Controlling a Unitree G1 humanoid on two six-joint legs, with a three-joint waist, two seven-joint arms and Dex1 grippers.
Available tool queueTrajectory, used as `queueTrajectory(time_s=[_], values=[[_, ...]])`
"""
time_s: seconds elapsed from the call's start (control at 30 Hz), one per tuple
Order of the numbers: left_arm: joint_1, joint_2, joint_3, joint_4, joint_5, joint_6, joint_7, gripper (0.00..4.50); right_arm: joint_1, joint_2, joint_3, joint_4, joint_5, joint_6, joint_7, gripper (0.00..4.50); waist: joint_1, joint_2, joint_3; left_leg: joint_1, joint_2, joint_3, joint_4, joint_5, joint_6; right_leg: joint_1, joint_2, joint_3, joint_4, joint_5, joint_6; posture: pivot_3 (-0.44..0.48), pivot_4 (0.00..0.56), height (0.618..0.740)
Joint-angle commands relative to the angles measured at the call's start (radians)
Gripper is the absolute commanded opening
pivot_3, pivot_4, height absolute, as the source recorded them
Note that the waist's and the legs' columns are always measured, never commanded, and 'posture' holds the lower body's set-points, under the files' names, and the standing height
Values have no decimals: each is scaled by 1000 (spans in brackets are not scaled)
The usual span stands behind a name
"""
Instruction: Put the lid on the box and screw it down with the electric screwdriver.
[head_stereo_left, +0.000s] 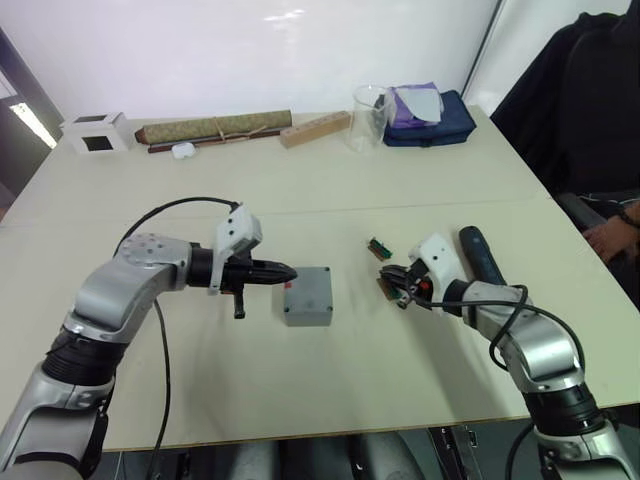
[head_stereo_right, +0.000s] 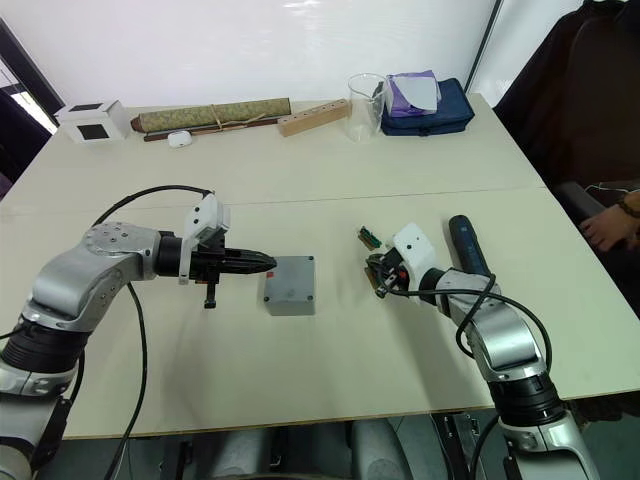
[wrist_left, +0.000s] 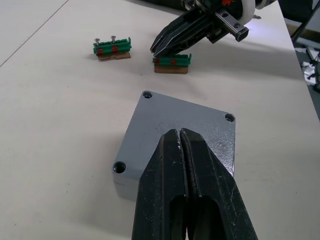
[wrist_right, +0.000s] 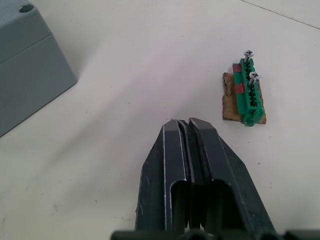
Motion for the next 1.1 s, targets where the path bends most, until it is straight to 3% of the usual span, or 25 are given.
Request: queueTrajectory(time_s=[0.03, 0.4, 0.7, 1.1], values=[[-12, 7, 16, -14, 0, -3, 1, 0, -5, -16, -43, -65, 33, 0, 15, 59, 0, 0, 0, 0, 0, 0, 0, 0, 0, 0, 0, 0, 0, 0, 0, 0, 150, 740], [-6, 12, 59, 49, -21, -9, -12, 0, -50, -42, -74, -179, 108, 75, 21, 59, -1, 0, 0, 0, 0, 0, 0, 0, 0, 0, 0, 0, 0, 0, 0, 0, 150, 740], [92, 75, 139, -8, -72, 48, -12, 0, -142, 87, 50, -189, 122, 64, 2, 59, -1, 0, 0, 0, 1, -1, 0, 0, 0, 0, 0, 0, 1, 0, 0, 0, 150, 740], [134, 81, 160, -61, -93, 65, 32, 0, -170, 112, 135, -110, 84, 14, 26, 59, -2, 0, 0, 0, 0, -1, 0, 0, 0, 0, 0, -1, 1, 0, 0, 0, 150, 740]])
